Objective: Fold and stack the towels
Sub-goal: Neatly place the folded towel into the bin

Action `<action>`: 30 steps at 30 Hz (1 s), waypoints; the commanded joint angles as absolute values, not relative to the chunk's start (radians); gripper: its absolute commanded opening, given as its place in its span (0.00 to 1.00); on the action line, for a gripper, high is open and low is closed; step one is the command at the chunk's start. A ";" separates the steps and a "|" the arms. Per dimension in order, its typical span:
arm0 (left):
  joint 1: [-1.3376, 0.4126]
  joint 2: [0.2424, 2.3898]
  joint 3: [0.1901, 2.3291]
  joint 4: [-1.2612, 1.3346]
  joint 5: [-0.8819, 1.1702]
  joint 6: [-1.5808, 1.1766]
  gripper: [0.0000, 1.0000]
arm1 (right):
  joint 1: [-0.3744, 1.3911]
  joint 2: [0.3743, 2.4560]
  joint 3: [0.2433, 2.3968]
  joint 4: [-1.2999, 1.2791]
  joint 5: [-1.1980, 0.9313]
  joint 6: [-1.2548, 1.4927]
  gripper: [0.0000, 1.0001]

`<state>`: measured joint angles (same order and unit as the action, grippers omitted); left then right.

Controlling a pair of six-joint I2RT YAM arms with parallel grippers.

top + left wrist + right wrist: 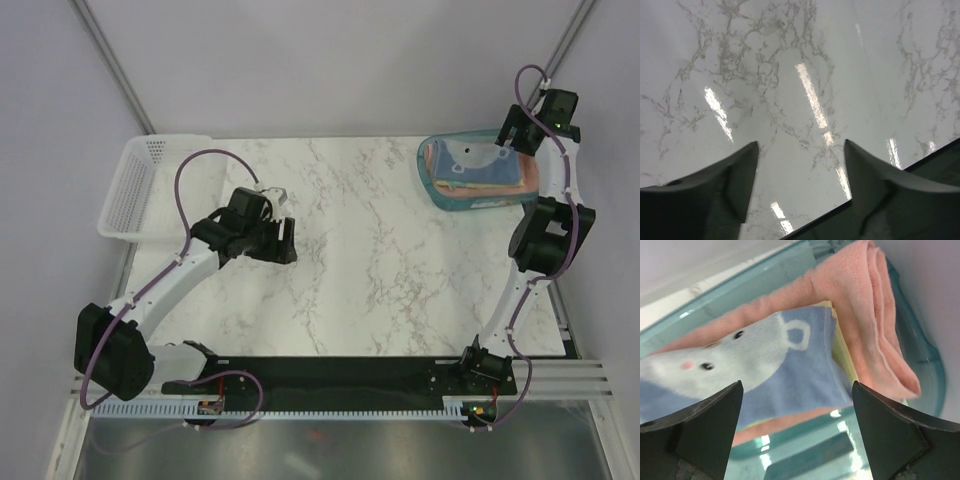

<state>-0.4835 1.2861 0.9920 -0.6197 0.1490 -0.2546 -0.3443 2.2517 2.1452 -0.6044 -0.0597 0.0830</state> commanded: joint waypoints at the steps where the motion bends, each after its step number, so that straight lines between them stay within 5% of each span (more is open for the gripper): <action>1: -0.480 1.192 1.084 -0.581 0.198 -0.238 0.86 | -0.308 1.967 2.033 -0.555 -0.031 0.166 0.98; 2: -0.482 1.177 1.097 -0.575 0.202 -0.238 0.99 | -0.302 1.923 1.995 -0.554 -0.034 0.182 0.98; 19: -0.482 0.867 0.914 -0.233 0.276 -0.206 1.00 | -0.022 1.031 0.933 -0.315 -0.428 0.489 0.98; 30: -0.482 0.733 0.815 -0.183 0.293 -0.216 1.00 | -0.017 0.847 0.795 -0.299 -0.393 0.426 0.98</action>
